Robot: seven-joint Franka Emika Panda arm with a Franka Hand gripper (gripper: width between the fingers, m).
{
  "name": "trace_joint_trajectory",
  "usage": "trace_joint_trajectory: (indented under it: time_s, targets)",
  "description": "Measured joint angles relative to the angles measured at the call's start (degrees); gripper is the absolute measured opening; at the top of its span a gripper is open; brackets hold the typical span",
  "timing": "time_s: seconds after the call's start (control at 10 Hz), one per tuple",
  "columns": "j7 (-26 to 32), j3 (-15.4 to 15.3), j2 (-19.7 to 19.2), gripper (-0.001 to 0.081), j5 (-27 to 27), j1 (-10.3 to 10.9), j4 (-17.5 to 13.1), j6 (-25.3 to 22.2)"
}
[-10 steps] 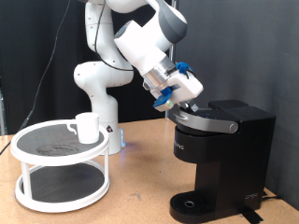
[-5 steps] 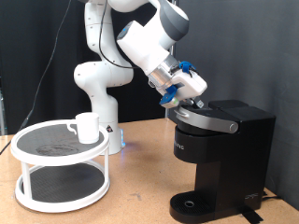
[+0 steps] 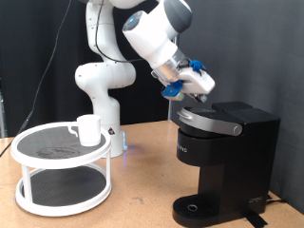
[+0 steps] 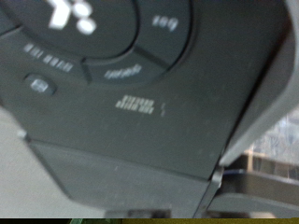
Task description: Make a cup of coffee with the keurig machine
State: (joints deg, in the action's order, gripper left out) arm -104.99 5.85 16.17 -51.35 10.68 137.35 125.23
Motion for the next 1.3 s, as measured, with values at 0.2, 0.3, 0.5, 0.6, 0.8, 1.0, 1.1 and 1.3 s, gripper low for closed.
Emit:
trace_joint_trajectory:
  time_s: [0.2, 0.3, 0.5, 0.6, 0.8, 1.0, 1.1, 1.3]
  targets:
    - [-2.3, 0.0, 1.1, 0.0000, 2.9, -0.2, -0.4, -0.1]
    - [-4.6, -0.1, 1.4, 0.0000, 5.8, -0.4, -0.8, -0.4]
    - [-7.6, -0.1, 1.6, 0.0000, 10.8, -0.9, -2.2, -2.7]
    - [-8.5, 0.0, 1.6, 0.0000, 13.2, -1.3, -2.9, -4.2]
    - [-9.7, 0.0, 1.6, 0.0000, 17.8, -1.8, -3.9, -6.3]
    - [-10.5, 0.0, 1.5, 0.0000, 21.8, -2.0, -3.9, -6.3]
    - [-11.3, 0.0, 1.4, 0.0000, 23.4, -2.1, -3.9, -6.3]
    - [-12.4, 0.0, 0.5, 0.0000, 24.9, -2.2, -3.7, -5.2]
